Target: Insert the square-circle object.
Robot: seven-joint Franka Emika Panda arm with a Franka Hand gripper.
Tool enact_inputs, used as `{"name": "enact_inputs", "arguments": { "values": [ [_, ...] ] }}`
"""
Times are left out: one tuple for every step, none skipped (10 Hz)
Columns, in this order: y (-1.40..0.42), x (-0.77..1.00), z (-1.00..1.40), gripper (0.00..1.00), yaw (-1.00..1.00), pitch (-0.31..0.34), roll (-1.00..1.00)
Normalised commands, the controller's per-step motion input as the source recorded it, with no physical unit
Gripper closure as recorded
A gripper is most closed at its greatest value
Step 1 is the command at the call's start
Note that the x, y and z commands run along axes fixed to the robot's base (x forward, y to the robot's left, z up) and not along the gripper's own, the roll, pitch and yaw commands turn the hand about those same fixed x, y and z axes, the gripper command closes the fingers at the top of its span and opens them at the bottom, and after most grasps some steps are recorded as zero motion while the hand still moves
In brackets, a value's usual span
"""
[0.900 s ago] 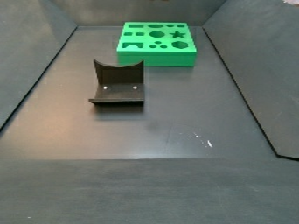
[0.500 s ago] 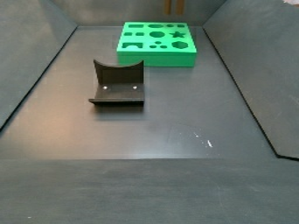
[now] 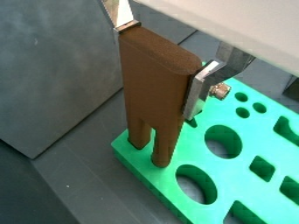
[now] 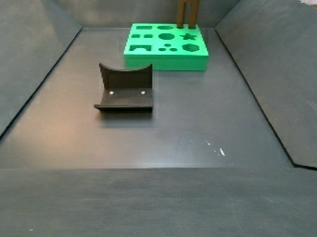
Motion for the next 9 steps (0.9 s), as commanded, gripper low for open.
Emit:
{"name": "enact_inputs", "arguments": {
  "values": [
    [-0.01,-0.13,-0.26,1.00,0.04,-0.063,0.00],
    [0.00,-0.15,-0.28,1.00,0.10,-0.061,0.02],
    [0.00,-0.16,-0.30,1.00,0.16,-0.043,0.15],
    [-0.06,-0.13,-0.41,1.00,0.08,-0.060,0.27],
    [-0.19,0.00,-0.55,1.00,0.00,-0.076,0.32],
    [-0.25,0.00,-0.57,1.00,0.00,-0.066,0.39],
    [-0.25,0.00,-0.57,1.00,0.00,-0.034,0.40],
    [-0.20,0.07,-0.67,1.00,0.00,-0.001,0.34],
    [-0.09,0.09,-0.75,1.00,0.00,-0.021,0.12]
  ]
}}
